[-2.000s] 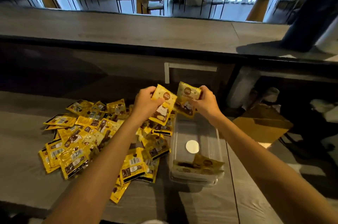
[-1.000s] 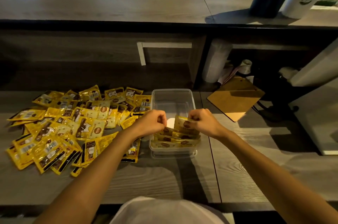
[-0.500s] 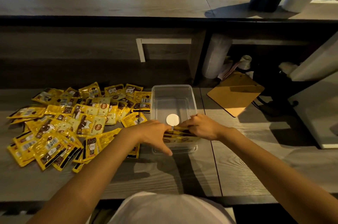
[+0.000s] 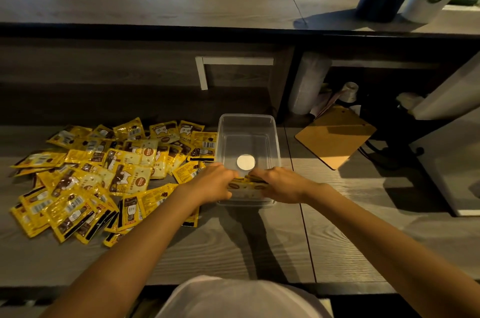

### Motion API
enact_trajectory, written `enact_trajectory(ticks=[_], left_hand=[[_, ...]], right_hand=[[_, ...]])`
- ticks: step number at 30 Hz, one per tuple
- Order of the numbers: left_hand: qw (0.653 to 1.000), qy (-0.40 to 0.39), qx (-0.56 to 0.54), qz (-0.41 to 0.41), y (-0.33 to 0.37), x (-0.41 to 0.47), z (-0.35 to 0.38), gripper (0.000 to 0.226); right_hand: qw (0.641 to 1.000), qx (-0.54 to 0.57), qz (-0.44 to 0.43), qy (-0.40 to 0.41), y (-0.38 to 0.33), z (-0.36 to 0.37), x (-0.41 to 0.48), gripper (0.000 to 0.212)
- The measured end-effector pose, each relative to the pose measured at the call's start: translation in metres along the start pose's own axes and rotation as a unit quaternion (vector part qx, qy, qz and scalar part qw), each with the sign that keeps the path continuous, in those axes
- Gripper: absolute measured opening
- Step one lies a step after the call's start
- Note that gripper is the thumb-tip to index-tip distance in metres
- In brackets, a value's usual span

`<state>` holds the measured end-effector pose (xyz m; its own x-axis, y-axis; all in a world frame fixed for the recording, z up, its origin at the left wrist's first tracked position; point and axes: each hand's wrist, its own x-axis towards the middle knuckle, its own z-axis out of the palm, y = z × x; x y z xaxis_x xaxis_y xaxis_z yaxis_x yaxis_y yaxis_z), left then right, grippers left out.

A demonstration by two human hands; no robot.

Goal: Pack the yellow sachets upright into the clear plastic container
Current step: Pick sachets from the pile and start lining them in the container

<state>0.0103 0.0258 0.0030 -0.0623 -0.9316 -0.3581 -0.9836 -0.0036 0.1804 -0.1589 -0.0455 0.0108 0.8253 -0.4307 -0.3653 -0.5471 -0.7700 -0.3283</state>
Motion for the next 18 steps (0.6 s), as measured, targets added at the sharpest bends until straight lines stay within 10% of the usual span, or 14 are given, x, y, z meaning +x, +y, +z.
enact_trajectory(ticks=[18], left_hand=[[0.981,-0.013,-0.191,-0.033,-0.010,0.013,-0.043,0.055]], right_hand=[[0.996,0.073,0.040,0.032,0.000,-0.025,0.022,0.042]])
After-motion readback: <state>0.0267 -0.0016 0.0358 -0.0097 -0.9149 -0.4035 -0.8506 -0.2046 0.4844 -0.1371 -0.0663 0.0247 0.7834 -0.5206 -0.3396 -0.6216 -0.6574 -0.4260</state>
